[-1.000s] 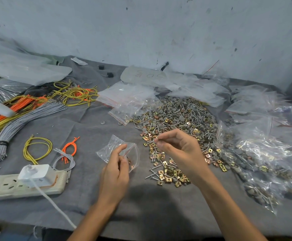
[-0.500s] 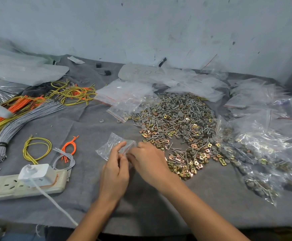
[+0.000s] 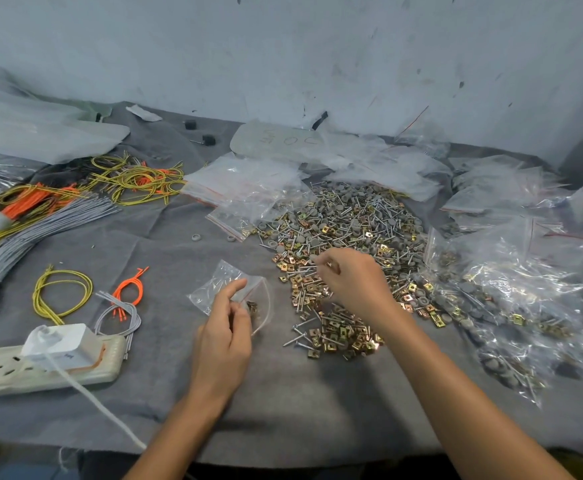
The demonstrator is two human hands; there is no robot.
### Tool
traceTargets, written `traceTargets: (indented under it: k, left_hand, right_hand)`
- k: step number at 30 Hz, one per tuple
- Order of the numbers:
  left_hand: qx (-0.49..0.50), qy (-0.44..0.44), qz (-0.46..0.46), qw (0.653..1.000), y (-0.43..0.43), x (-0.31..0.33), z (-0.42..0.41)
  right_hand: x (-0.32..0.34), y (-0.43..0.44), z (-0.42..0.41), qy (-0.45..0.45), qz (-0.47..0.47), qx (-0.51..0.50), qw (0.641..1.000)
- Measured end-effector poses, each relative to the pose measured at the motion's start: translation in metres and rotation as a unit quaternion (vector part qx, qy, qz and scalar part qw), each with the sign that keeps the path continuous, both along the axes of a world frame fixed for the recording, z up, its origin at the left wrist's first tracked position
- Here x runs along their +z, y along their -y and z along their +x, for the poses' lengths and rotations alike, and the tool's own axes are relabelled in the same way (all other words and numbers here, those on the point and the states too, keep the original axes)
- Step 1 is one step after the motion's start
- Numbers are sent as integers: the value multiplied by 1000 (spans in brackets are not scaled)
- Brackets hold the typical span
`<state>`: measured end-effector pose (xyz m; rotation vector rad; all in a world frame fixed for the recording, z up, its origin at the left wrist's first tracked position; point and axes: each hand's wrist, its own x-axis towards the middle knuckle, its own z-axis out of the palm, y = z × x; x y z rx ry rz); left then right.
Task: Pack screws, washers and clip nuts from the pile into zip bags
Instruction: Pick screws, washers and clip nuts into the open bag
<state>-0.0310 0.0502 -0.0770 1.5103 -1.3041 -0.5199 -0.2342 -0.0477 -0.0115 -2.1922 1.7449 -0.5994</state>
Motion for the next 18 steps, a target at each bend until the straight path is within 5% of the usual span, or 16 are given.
traceTargets:
  k: [5,12,15,18]
  left_hand:
    - [2,-1,0,1000,0,1,0]
    - [1,-8,6,1000,-1,2,-1]
    - [2,-9,8,1000,-2,2,-1]
    - [4,-12,6,1000,-1,1,0]
  right_hand:
    - [-5,24,11,-76,57,38,995]
    - [-19,31,35,-162,13,41,986]
    - [-19,26,28,-111,24,51,992]
    - [-14,11,14,66,20,41,997]
